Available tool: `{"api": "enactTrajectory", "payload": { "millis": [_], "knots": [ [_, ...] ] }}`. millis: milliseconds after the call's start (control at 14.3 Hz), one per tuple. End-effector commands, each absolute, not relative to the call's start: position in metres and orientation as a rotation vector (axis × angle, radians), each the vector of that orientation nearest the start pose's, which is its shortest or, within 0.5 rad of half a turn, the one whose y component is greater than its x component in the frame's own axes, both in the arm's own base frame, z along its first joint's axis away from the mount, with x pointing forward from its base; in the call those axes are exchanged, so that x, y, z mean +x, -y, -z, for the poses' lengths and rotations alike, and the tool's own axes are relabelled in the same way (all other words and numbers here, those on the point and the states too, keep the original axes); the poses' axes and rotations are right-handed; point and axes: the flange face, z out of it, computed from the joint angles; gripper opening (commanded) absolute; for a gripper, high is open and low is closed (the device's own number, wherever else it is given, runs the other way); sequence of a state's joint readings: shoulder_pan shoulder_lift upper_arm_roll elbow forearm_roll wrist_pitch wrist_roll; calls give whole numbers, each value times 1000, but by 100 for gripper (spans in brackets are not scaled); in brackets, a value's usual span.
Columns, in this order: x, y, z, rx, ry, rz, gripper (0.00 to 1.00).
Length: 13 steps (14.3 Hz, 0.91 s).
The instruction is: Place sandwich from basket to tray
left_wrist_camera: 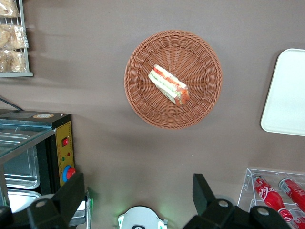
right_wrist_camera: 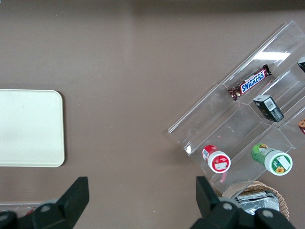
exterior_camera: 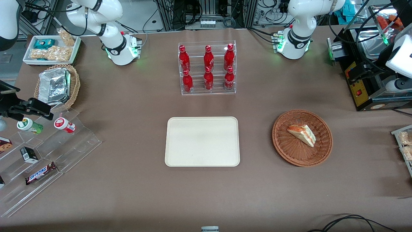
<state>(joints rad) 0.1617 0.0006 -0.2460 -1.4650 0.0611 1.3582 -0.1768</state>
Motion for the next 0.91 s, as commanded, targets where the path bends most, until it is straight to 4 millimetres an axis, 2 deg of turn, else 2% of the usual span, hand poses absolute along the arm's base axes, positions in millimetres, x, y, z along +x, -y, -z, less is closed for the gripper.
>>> {"api": "enactTrajectory", "payload": {
  "millis": [0, 279, 488, 698, 837],
  "knots": [
    [522, 35, -663, -3042, 135, -153, 100],
    [525, 36, -655, -3040, 146, -173, 100],
    [530, 38, -630, -3048, 151, -199, 100],
    [543, 41, -571, -3050, 171, -182, 100],
    [556, 43, -527, -3035, 422, -122, 100]
  ]
}}
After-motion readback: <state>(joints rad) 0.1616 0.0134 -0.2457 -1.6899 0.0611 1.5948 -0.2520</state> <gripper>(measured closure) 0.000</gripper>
